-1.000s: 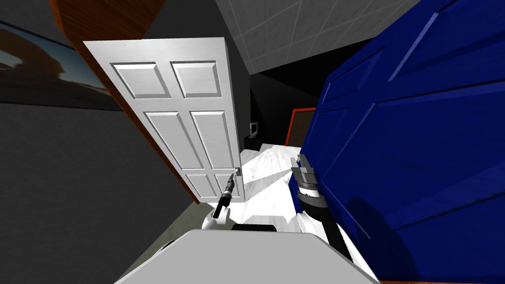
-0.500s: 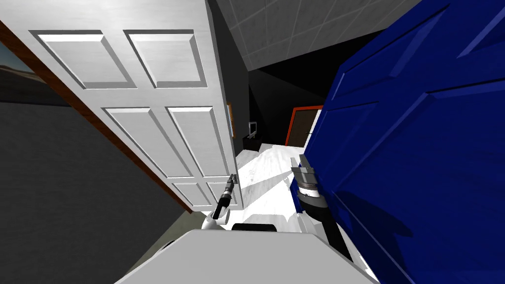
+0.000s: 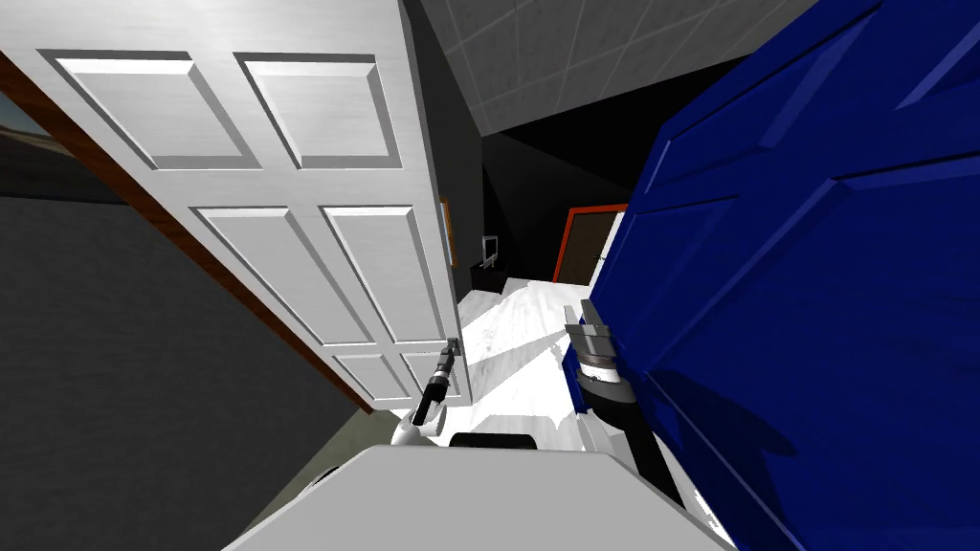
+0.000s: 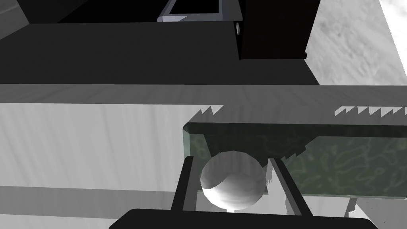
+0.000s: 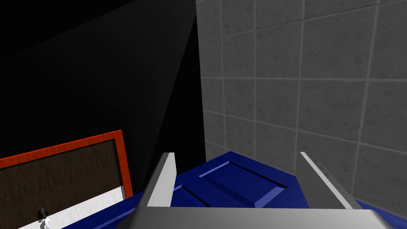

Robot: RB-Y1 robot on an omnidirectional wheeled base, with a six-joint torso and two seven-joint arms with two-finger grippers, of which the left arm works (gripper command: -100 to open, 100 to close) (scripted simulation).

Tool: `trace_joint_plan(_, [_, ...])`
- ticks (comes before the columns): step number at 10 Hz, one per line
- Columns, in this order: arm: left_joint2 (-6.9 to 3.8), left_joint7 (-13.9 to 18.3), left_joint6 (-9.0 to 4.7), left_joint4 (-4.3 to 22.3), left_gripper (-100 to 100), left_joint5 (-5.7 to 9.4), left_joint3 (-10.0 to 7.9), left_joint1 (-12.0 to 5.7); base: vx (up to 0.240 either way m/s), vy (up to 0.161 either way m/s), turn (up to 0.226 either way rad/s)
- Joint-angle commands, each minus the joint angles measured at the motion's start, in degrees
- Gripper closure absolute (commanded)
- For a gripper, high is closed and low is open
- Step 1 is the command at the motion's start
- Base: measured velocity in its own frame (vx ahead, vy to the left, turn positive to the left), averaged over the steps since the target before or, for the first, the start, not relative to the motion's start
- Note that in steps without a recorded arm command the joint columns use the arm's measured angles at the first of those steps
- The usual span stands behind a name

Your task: Push the door open

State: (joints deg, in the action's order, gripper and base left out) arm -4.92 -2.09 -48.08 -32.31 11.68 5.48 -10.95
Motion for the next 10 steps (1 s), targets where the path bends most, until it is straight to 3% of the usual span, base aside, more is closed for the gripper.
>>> trace_joint_plan(1, [-0.02,0.0,-0.11,-0.1,100,0.03,-0.04,0.00,0.000,0.000,0.000])
trace_joint_plan(3, [-0.26,-0.2,0.02,0.1,100,0.44,-0.78,0.05,0.050,-0.007,0.012])
trace_joint_plan(10, [-0.94,-0.9,0.02,0.5,100,1.73,-3.08,0.05,0.161,-0.036,0.032])
